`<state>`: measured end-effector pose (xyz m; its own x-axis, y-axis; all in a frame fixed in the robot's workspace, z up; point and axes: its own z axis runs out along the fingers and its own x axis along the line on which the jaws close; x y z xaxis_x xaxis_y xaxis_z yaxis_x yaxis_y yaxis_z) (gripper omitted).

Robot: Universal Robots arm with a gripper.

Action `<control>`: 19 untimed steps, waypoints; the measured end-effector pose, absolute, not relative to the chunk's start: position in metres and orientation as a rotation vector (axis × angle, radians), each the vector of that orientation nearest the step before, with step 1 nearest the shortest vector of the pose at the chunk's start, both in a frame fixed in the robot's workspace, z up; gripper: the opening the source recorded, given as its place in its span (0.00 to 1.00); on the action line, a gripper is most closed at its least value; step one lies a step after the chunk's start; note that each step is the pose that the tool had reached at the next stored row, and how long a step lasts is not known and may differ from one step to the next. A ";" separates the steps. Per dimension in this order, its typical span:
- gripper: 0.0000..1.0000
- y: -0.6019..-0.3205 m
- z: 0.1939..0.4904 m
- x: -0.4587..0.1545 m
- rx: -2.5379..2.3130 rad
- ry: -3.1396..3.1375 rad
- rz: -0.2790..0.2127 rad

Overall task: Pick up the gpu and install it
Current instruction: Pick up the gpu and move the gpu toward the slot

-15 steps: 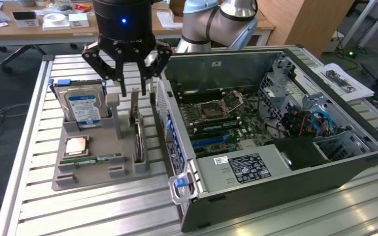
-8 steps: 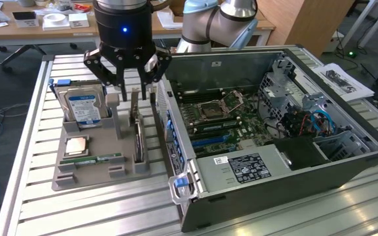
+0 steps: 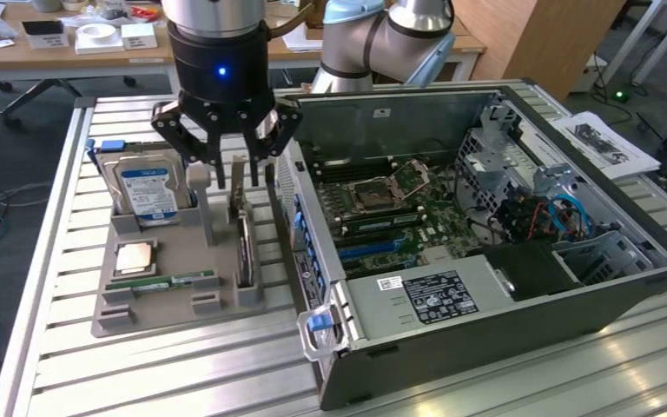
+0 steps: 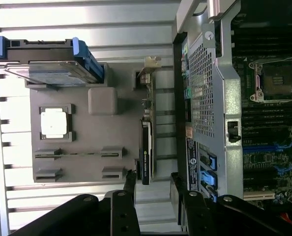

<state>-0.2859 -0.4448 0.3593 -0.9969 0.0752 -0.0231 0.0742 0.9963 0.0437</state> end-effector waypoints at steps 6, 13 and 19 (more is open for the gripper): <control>0.42 -0.445 0.348 -0.286 0.117 3.114 0.067; 0.42 -0.445 0.336 -0.286 0.117 3.114 0.067; 0.42 -0.445 0.327 -0.286 0.117 3.114 0.067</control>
<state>-0.2859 -0.4449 0.3265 -0.9969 0.0753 -0.0230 0.0742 0.9963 0.0437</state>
